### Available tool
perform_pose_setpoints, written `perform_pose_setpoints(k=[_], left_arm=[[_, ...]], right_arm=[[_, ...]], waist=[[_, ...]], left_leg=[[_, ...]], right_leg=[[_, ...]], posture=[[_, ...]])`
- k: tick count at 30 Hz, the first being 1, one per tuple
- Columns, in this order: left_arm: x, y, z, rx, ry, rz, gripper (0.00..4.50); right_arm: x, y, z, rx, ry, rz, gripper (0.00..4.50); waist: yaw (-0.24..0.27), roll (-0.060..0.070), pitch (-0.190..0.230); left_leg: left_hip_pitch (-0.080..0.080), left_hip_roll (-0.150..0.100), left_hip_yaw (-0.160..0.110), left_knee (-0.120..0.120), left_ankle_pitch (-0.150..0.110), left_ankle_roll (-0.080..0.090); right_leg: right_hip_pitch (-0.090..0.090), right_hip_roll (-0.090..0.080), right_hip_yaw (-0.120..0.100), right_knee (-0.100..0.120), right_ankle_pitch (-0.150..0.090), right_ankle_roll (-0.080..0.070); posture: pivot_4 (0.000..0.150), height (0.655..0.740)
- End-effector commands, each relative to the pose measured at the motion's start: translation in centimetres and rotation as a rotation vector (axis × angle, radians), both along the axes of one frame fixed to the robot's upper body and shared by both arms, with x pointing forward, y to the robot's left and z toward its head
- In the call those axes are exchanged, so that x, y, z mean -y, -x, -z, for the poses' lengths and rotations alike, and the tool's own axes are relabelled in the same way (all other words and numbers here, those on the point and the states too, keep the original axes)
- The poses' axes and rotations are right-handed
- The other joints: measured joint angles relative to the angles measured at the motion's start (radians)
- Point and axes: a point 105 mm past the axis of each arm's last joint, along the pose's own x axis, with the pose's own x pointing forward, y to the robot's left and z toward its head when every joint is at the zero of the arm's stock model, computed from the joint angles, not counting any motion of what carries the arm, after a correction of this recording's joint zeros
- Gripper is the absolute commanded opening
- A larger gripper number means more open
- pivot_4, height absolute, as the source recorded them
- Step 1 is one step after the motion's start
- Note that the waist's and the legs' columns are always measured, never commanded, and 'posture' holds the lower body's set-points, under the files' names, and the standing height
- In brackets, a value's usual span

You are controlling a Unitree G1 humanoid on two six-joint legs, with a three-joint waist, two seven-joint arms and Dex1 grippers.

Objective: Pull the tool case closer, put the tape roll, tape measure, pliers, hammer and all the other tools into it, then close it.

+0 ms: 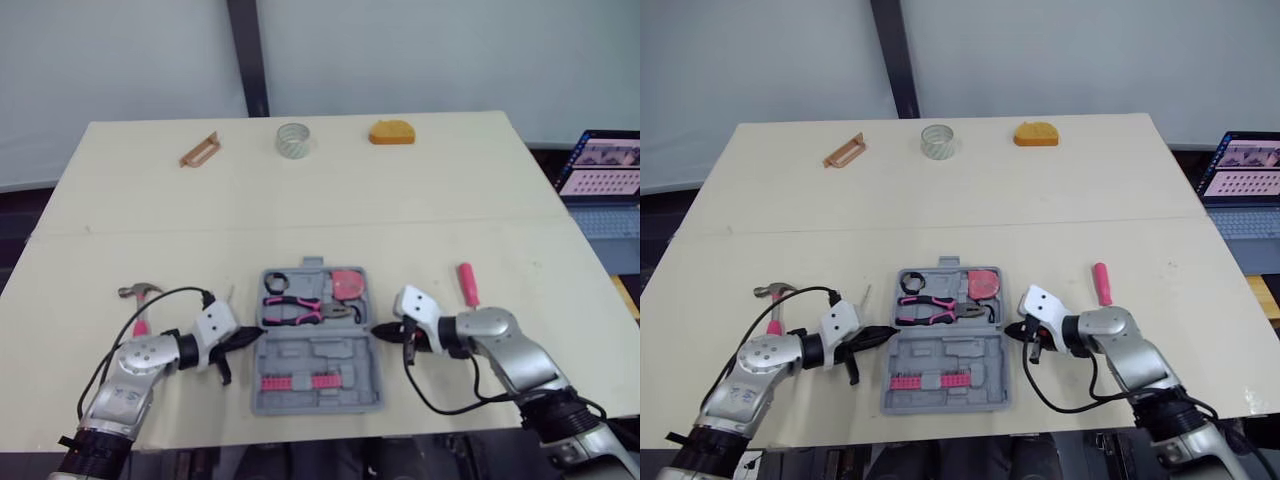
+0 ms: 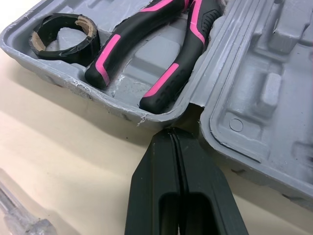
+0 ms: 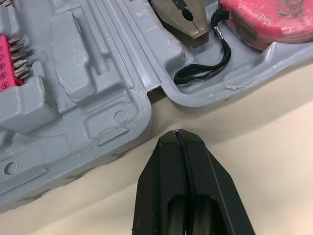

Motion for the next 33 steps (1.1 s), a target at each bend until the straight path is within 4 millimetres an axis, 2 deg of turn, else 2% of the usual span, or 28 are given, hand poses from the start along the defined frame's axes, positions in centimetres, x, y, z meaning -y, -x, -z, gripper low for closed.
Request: perform_pose_setpoints(k=[1, 6, 11, 13, 16, 19, 23, 27, 33], left_arm=[[-0.5, 0.0, -1.0, 0.034, 0.006, -0.001, 0.02], [-0.9, 0.2, -2.1, 0.033, 0.041, -0.015, 0.02], [-1.5, 1.4, -5.8, -0.008, 0.182, -0.037, 0.02], [-3.1, 1.2, -6.8, 0.016, 0.200, -0.116, 0.02], [-7.0, 1.4, -7.2, 0.038, 0.233, -0.275, 0.86], [-11.0, 2.0, -7.1, 0.048, 0.218, -0.424, 2.37], [-15.3, 3.1, -7.0, 0.058, 0.215, -0.569, 4.47], [-18.4, 4.0, -6.3, 0.063, 0.205, -0.678, 4.47], [-20.6, 4.8, -5.5, 0.093, 0.198, -0.787, 4.47]], right_arm=[[0.8, -0.1, -0.8, 0.025, -0.018, 0.012, 0.00], [1.4, 0.0, -1.7, 0.023, -0.061, 0.033, 0.00], [2.9, 0.5, -5.2, -0.018, -0.267, 0.112, 0.00], [4.2, 0.5, -6.2, -0.025, -0.313, 0.164, 0.00], [7.8, 0.2, -7.3, -0.023, -0.351, 0.301, 0.84], [11.7, -0.1, -7.5, 0.013, -0.333, 0.431, 2.39], [14.3, 0.1, -7.0, 0.028, -0.299, 0.516, 4.48], [17.2, 0.0, -6.7, 0.060, -0.247, 0.601, 4.48], [20.3, 0.3, -6.3, 0.093, -0.183, 0.677, 4.48]], waist=[[0.000, 0.000, 0.000], [0.000, 0.000, 0.000], [0.001, 0.000, 0.001], [0.002, 0.000, 0.001], [0.002, 0.000, 0.001], [0.002, -0.001, 0.001], [0.000, -0.001, 0.002], [-0.001, -0.001, 0.002], [-0.001, -0.001, 0.002]], left_leg=[[0.000, 0.000, 0.000, 0.000, 0.000, 0.000], [0.000, 0.000, 0.000, 0.000, 0.000, 0.000], [0.000, 0.000, 0.000, 0.000, 0.000, 0.000], [-0.001, 0.000, -0.001, 0.001, 0.000, 0.000], [0.000, 0.000, -0.001, 0.000, 0.000, 0.000], [0.000, 0.000, 0.000, -0.001, 0.000, 0.000], [0.000, 0.000, 0.000, -0.002, 0.000, 0.000], [0.000, 0.000, 0.000, -0.002, 0.000, 0.000], [0.000, 0.000, 0.000, -0.002, 0.000, 0.000]], right_leg=[[0.000, 0.000, 0.000, 0.000, 0.000, 0.000], [0.000, 0.000, 0.000, 0.000, 0.000, 0.000], [0.000, 0.000, 0.000, 0.000, 0.000, 0.000], [0.000, 0.000, 0.000, 0.000, 0.000, 0.000], [0.001, 0.000, 0.000, 0.000, 0.000, 0.000], [0.000, 0.000, 0.000, -0.001, 0.000, 0.000], [0.000, 0.000, 0.000, -0.002, 0.000, 0.000], [0.000, 0.000, 0.000, -0.002, 0.000, 0.000], [0.000, 0.000, 0.000, -0.001, 0.000, 0.000]], posture=[[0.150, 0.7400], [0.150, 0.7400], [0.150, 0.7400], [0.150, 0.7400], [0.150, 0.7400], [0.150, 0.7400], [0.150, 0.7400], [0.150, 0.7400], [0.150, 0.7400]])
